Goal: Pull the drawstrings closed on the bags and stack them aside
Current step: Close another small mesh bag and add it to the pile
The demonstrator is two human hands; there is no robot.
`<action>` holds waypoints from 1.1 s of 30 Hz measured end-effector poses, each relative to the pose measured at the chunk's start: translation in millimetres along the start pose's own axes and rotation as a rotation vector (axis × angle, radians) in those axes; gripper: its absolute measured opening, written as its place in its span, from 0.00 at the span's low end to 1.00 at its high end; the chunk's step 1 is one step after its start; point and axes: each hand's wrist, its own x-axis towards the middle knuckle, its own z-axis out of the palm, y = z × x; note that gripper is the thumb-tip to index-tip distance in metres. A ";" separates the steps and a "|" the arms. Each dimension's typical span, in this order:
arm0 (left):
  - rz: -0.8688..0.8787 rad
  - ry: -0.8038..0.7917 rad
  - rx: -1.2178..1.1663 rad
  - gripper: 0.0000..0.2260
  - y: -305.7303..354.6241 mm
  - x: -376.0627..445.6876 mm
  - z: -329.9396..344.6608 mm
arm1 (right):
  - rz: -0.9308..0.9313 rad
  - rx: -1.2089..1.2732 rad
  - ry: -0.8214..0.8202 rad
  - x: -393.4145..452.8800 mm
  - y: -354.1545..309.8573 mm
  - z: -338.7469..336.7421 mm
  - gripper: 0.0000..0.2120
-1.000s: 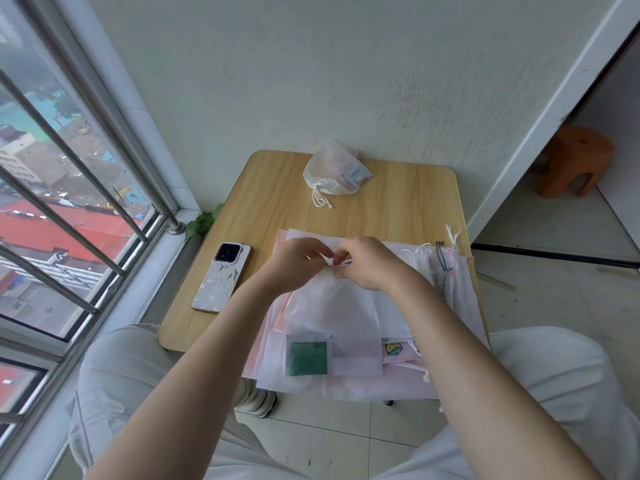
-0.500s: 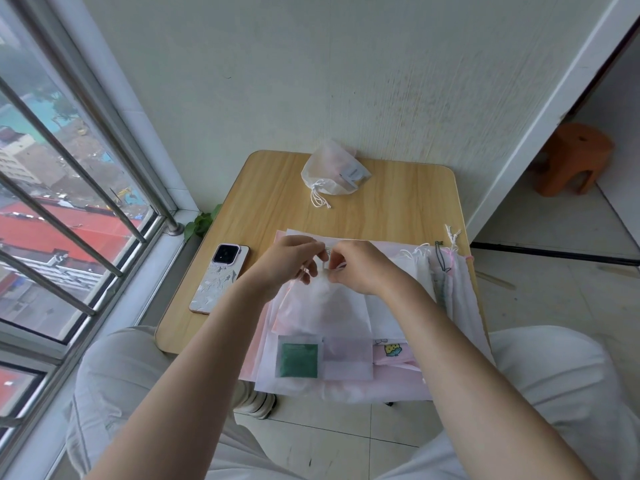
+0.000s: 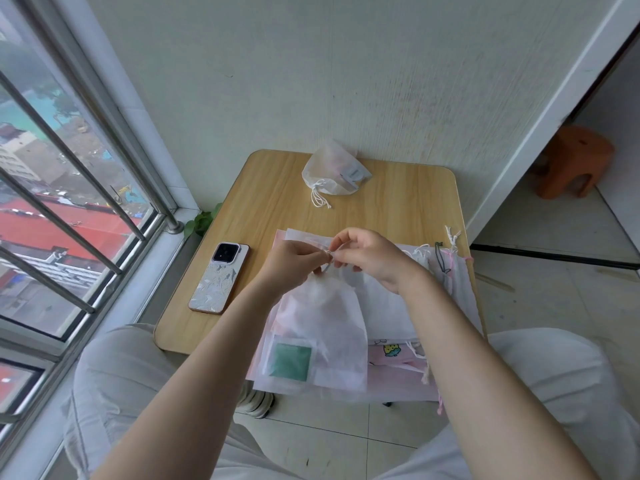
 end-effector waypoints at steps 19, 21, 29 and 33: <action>-0.104 -0.142 -0.068 0.12 -3.5 1.8 -2.7 | -0.110 -0.035 0.137 3.2 9.4 21.1 0.04; -0.111 -0.130 -0.089 0.12 -3.7 1.3 -2.4 | -0.132 -0.120 0.178 4.3 9.6 22.0 0.06; -0.143 -0.121 -0.123 0.12 -4.2 -0.3 -2.8 | -0.247 -0.419 0.216 9.0 14.1 23.4 0.04; -0.089 -0.070 -0.125 0.11 -7.4 -2.6 -3.1 | -0.207 -0.431 0.149 5.5 11.8 13.2 0.03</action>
